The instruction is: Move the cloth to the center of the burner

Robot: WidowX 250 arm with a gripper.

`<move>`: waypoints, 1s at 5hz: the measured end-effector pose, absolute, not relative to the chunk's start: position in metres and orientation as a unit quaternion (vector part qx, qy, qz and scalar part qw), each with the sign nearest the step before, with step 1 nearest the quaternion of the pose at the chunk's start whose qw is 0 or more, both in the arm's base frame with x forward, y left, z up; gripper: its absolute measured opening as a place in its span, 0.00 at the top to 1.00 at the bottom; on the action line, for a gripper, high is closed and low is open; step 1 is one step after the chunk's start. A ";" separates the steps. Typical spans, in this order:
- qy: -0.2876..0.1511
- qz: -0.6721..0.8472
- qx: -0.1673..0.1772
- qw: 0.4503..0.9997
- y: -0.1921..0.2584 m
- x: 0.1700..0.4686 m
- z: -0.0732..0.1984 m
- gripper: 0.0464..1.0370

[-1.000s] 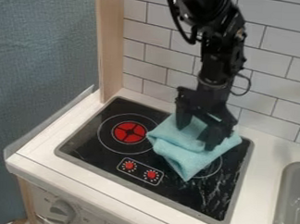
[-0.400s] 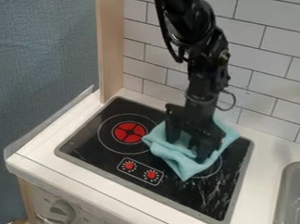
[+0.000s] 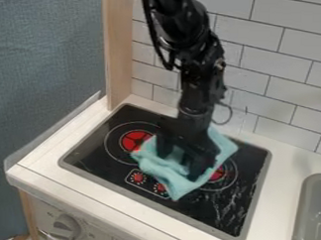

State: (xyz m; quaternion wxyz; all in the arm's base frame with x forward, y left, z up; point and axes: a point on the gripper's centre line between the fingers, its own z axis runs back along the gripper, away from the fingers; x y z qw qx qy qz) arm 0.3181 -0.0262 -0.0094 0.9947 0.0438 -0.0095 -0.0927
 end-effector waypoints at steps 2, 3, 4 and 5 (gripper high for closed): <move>0.024 -0.039 0.056 0.997 -0.005 0.277 -0.004 0.04; 0.035 -0.035 0.055 0.997 -0.004 0.270 -0.007 0.04; 0.035 -0.033 0.048 0.998 -0.003 0.270 -0.007 0.04; 0.008 -0.033 0.042 0.999 -0.004 0.276 0.005 0.04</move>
